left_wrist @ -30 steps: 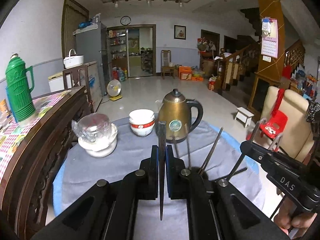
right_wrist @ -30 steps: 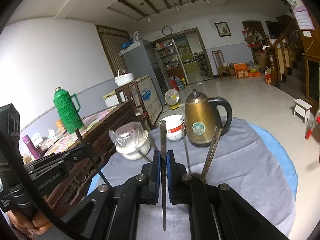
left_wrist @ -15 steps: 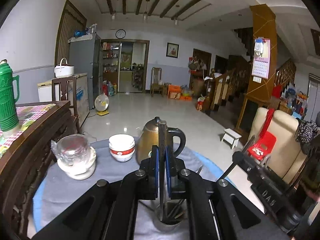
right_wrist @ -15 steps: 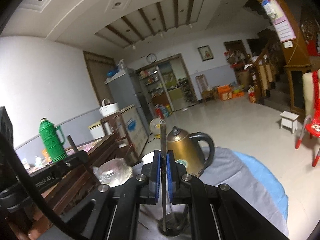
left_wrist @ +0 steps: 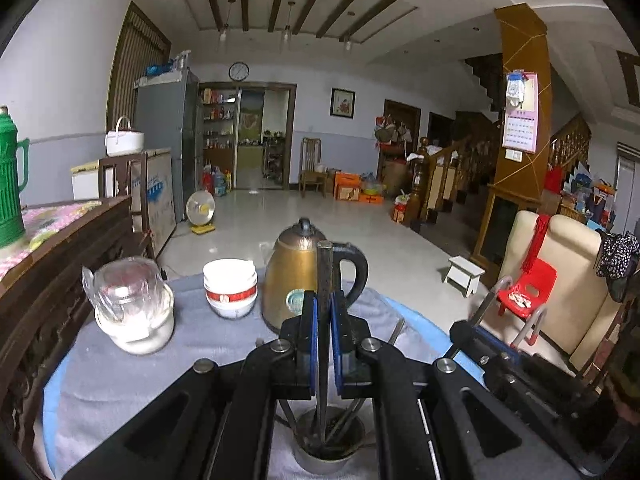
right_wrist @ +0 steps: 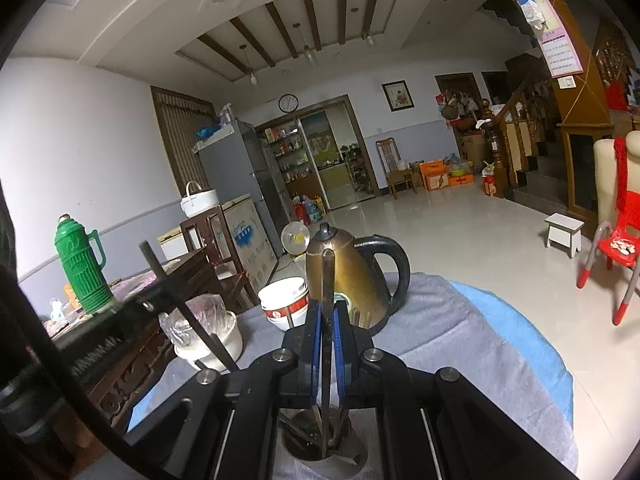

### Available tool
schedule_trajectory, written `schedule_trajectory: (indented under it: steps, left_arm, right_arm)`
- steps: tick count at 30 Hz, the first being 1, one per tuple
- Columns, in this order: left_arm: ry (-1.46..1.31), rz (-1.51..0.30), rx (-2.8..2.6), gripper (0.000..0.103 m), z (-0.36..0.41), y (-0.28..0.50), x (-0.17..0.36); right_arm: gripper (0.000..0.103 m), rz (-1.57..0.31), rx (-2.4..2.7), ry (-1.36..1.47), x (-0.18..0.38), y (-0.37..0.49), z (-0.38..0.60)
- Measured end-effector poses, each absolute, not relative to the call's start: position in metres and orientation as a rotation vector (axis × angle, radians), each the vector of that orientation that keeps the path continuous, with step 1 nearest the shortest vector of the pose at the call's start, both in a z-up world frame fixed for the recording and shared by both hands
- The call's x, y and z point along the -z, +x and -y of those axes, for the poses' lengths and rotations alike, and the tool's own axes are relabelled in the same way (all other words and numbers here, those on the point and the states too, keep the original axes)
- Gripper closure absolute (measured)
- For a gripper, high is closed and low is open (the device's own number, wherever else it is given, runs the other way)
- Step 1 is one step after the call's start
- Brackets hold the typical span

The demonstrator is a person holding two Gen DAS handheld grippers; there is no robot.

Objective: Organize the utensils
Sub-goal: 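Lower both chopsticks into the grey holder with both tools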

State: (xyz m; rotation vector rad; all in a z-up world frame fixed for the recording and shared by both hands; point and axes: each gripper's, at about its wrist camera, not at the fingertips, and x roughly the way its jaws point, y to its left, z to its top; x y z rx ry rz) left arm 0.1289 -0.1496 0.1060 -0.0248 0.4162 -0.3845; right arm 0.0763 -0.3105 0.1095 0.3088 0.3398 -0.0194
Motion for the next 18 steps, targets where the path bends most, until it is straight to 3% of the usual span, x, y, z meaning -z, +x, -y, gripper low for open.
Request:
schedule_trajectory:
  steps: [18]
  left_arm:
    - [0.006, -0.491, 0.365, 0.095, 0.137, 0.117, -0.084]
  right_arm:
    - [0.096, -0.416, -0.005, 0.321, -0.087, 0.066, 0.308]
